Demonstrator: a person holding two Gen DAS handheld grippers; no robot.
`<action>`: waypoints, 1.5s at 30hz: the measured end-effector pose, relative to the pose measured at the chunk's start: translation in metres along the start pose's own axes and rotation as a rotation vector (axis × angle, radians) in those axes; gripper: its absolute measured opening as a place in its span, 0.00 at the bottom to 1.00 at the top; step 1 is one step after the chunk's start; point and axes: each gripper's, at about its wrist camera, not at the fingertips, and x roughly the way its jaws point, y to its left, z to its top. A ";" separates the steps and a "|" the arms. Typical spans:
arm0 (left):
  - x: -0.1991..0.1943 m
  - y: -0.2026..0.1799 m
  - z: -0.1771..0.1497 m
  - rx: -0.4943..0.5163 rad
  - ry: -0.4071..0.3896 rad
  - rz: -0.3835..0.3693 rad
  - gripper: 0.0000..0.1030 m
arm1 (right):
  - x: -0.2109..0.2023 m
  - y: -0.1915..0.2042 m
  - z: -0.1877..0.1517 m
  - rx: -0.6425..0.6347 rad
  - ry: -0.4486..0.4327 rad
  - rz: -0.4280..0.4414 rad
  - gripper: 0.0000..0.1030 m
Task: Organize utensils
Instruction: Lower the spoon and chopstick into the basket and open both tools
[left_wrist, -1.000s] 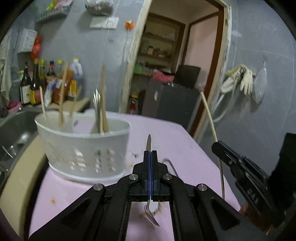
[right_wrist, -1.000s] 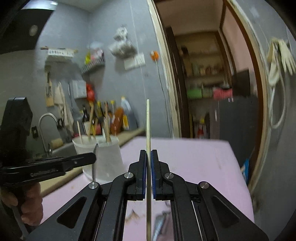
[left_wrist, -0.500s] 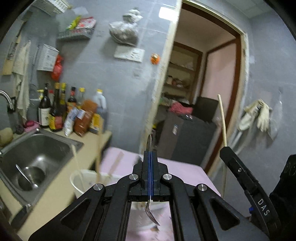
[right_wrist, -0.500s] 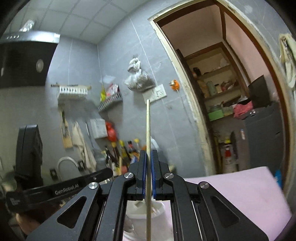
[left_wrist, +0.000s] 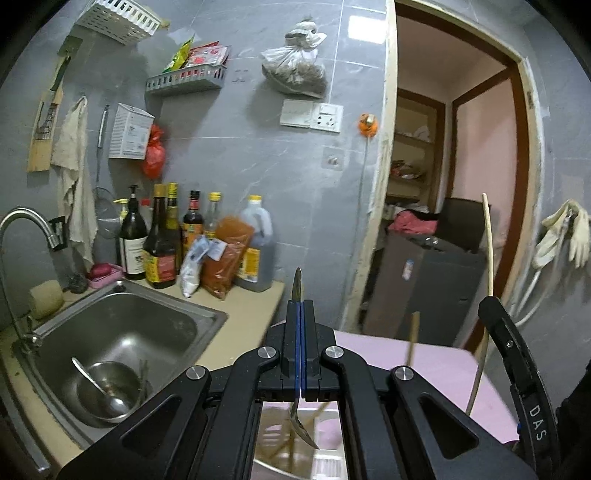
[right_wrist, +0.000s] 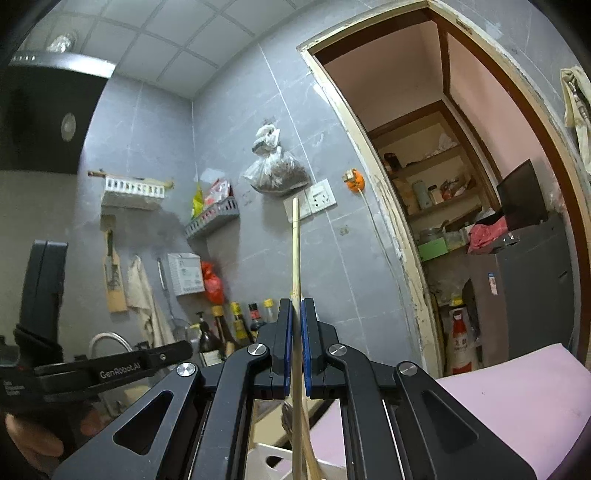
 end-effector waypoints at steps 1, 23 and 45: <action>0.001 0.001 -0.002 0.004 0.000 0.007 0.00 | 0.002 0.000 -0.002 -0.002 0.004 -0.003 0.03; 0.013 0.015 -0.045 -0.096 0.096 0.015 0.00 | 0.002 0.004 -0.044 -0.093 0.142 -0.039 0.03; -0.038 -0.006 -0.050 -0.120 0.112 -0.160 0.26 | -0.051 -0.002 -0.009 -0.074 0.269 -0.093 0.30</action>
